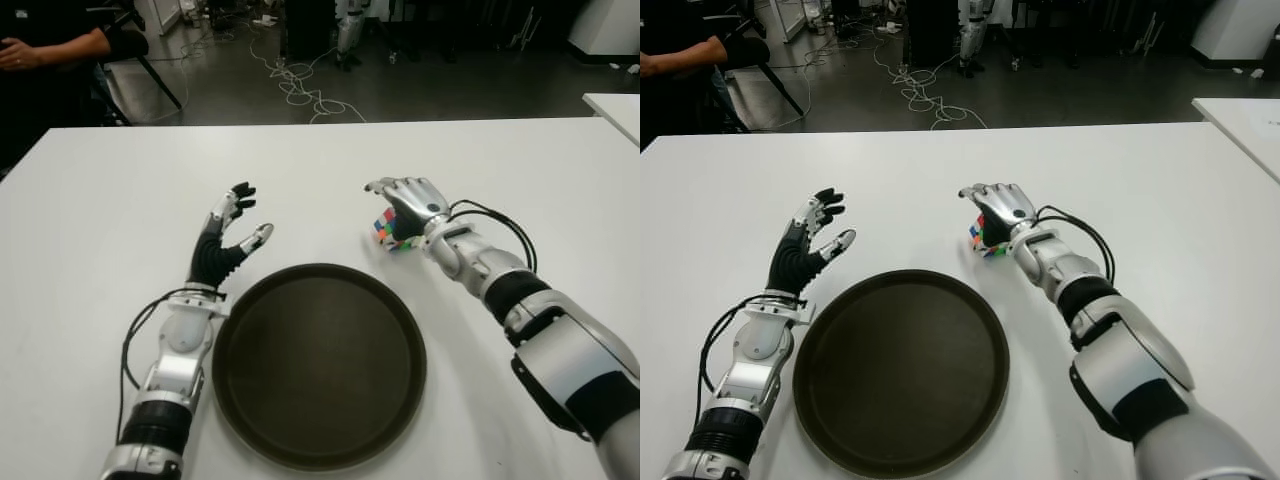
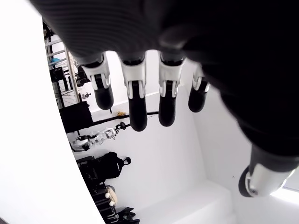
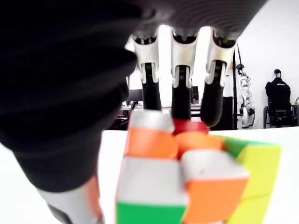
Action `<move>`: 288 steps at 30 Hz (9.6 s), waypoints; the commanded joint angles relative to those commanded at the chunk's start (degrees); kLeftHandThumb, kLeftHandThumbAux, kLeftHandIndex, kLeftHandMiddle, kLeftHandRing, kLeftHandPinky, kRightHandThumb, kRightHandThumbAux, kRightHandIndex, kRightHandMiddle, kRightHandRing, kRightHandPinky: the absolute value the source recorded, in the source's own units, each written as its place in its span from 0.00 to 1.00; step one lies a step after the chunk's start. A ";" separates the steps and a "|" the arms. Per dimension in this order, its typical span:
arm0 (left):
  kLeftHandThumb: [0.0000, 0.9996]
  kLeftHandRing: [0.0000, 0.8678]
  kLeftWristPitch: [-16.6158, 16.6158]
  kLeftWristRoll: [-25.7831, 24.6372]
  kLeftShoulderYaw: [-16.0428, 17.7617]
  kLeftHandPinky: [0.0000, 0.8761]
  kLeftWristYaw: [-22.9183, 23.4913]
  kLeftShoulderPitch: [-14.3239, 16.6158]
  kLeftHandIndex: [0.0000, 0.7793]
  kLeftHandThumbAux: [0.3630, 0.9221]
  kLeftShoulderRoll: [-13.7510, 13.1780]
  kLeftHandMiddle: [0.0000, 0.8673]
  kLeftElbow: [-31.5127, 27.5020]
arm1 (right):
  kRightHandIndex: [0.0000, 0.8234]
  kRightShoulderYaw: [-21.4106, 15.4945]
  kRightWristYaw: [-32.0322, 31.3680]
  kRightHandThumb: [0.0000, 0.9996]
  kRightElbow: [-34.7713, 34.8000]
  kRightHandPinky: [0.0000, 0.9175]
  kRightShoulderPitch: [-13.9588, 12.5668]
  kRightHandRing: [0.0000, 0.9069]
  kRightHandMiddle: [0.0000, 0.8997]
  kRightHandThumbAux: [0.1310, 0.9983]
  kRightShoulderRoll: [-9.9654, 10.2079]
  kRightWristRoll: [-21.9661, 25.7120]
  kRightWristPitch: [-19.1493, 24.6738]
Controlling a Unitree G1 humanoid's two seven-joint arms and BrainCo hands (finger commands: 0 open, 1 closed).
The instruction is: Pick up the Rubik's Cube and put it in the plate
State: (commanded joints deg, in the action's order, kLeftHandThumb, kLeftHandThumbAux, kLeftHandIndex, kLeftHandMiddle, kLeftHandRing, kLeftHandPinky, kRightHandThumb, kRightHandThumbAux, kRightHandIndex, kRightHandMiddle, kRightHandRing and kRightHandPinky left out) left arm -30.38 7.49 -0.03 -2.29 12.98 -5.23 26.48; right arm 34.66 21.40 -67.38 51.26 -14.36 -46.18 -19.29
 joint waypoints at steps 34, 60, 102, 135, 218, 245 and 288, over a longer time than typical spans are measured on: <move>0.09 0.17 1.48 -0.24 -0.08 0.09 0.41 -0.70 0.12 0.40 -0.05 0.20 -1.64 | 0.11 -0.63 -5.66 0.00 6.26 0.16 -4.48 0.15 0.13 0.76 -4.17 -0.05 -0.60; 0.08 0.17 1.74 -0.26 -0.01 0.11 -0.05 -0.71 0.12 0.38 0.29 0.19 -1.88 | 0.10 0.07 -7.20 0.00 5.54 0.11 -4.50 0.11 0.11 0.77 -4.46 -0.63 -2.19; 0.08 0.17 0.39 -0.30 0.17 0.09 -0.55 -0.21 0.14 0.45 0.12 0.21 -0.76 | 0.00 5.76 -12.42 0.00 -1.50 0.00 -0.70 0.00 0.00 0.76 -3.69 -2.45 -1.49; 0.08 0.16 0.58 0.07 0.00 0.09 -0.65 -0.36 0.13 0.46 0.06 0.19 -1.08 | 0.09 4.52 -6.96 0.00 -2.12 0.14 -1.40 0.13 0.10 0.74 -3.42 -1.03 -1.16; 0.08 0.17 1.12 0.19 -0.02 0.13 -0.48 -1.45 0.11 0.42 -0.10 0.18 -2.92 | 0.49 -2.07 1.55 0.68 -2.47 0.53 -2.40 0.50 0.45 0.70 -2.04 1.30 -0.13; 0.09 0.19 0.60 0.06 0.17 0.14 -0.88 -0.49 0.13 0.44 0.10 0.20 -1.20 | 0.51 -5.46 4.10 0.69 18.55 0.58 -6.81 0.62 0.63 0.70 -7.88 0.98 0.35; 0.07 0.19 -0.08 0.13 0.17 0.15 -1.72 1.16 0.13 0.40 0.00 0.19 1.54 | 0.52 -11.27 -49.72 0.69 66.00 0.77 -26.52 0.79 0.79 0.69 -22.51 43.49 -10.79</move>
State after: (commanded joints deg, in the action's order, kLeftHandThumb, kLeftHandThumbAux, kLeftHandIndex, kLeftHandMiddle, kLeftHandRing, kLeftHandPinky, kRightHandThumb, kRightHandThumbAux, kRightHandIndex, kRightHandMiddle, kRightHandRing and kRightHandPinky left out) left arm -30.46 7.62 0.14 -4.00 14.14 -5.22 28.02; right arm 23.39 -28.33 -1.38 24.74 -36.87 -2.68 -30.09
